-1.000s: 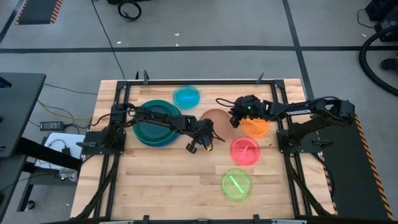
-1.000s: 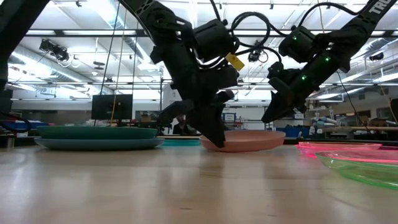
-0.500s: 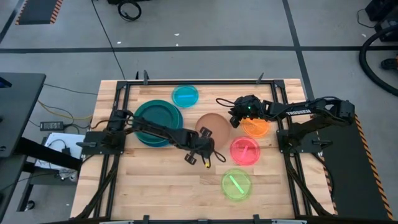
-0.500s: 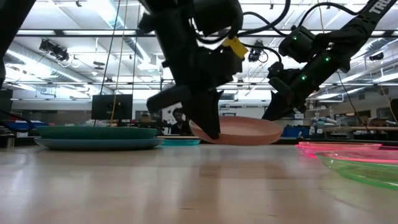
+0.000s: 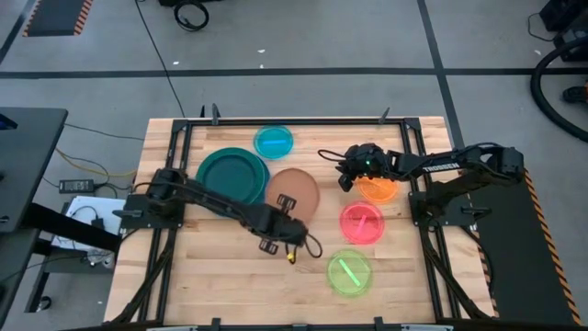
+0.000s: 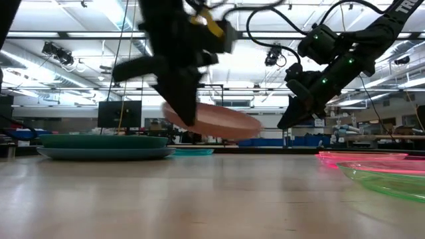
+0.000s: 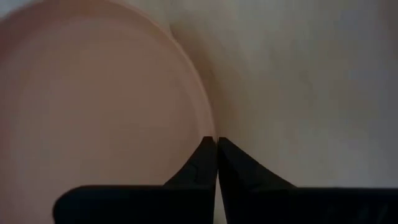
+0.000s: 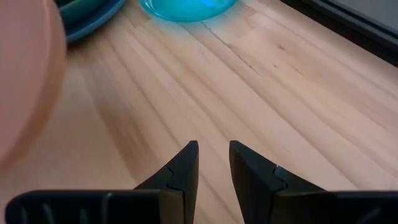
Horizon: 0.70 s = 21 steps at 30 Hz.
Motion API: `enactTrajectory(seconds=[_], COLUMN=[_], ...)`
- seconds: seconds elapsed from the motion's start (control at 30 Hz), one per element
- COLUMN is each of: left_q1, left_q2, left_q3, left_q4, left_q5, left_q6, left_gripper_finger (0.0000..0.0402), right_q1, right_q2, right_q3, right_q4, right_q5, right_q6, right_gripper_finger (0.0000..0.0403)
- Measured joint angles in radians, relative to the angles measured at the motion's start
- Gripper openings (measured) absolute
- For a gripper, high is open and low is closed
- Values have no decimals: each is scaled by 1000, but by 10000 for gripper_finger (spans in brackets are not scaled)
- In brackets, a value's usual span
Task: Stack plastic plates
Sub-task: Stack the brown plate on top of the dark blue plate
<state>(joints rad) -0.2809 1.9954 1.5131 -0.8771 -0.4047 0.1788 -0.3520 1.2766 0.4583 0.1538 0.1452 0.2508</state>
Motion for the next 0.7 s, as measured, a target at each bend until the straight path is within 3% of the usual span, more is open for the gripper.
enactTrajectory(seconds=[0.43, 0.7], left_q1=[-87, -103], left_q2=[-110, -149], left_q3=[-1, -2], left_q4=[-200, -272], left_q5=[-94, -108], left_q6=[-223, -278], left_gripper_finger=[9, 9], right_q1=[32, 38], right_q2=[0, 0], right_q3=[0, 0], right_q4=[38, 38], right_q5=[-2, -6], right_q6=[10, 8], right_gripper_finger=[100, 100])
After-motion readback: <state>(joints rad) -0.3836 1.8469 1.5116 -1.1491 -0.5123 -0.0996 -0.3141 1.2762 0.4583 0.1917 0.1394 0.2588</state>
